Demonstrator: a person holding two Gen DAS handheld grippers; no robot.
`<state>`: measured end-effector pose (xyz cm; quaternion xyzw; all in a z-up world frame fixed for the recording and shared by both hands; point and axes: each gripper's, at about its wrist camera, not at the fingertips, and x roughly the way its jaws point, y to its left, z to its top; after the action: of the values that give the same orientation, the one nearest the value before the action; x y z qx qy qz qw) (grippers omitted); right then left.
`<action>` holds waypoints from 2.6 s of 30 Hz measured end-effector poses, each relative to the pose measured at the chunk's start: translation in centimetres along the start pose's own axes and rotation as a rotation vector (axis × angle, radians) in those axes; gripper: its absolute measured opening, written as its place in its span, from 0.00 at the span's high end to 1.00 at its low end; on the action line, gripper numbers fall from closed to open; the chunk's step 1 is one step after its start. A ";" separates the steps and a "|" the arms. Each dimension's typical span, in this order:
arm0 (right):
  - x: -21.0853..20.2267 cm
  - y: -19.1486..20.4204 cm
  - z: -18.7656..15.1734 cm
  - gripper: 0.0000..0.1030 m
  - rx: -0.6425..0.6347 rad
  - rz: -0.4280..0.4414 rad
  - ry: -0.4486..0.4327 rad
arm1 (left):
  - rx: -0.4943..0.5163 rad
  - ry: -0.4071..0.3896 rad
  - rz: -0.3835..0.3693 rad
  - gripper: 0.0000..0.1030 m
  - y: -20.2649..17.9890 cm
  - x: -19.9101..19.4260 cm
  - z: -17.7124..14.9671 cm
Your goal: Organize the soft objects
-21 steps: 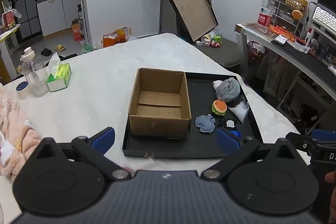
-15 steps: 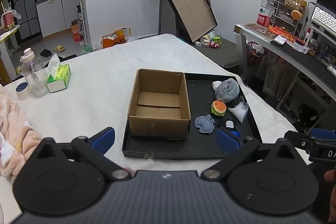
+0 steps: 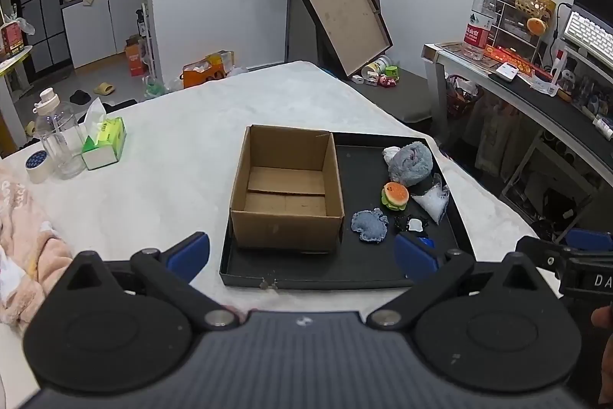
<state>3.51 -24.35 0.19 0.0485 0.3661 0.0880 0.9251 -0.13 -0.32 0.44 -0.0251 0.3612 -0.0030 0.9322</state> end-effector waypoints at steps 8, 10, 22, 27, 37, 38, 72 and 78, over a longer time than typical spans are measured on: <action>-0.1 0.2 0.2 0.00 -0.008 -0.007 -0.014 | 0.004 0.005 -0.009 0.01 -0.2 0.1 -0.1; -0.2 0.1 0.2 0.00 -0.006 -0.004 -0.014 | 0.004 0.006 -0.007 0.01 -0.2 0.2 -0.1; -0.2 0.3 0.4 0.00 -0.012 -0.001 -0.027 | 0.003 0.004 -0.006 0.01 0.0 0.2 -0.2; -0.2 0.3 0.5 0.00 -0.011 -0.003 -0.030 | 0.004 0.005 -0.006 0.01 0.0 0.2 -0.3; 0.0 0.2 0.2 0.00 -0.011 -0.004 -0.028 | 0.002 0.006 -0.005 0.01 0.1 0.2 -0.3; 0.0 0.2 0.2 0.00 -0.011 -0.004 -0.028 | 0.002 0.006 -0.005 0.01 0.0 0.2 -0.3; 0.5 0.0 0.1 0.00 0.000 0.017 -0.031 | 0.001 0.047 0.009 0.01 0.4 1.1 -0.6; 1.4 -0.4 -0.2 0.00 0.005 0.009 -0.016 | -0.009 0.110 0.051 0.01 1.0 2.8 -0.1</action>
<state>4.45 -24.49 -0.99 0.0534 0.3589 0.0906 0.9274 1.82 0.60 -1.59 -0.0199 0.4123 0.0210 0.9106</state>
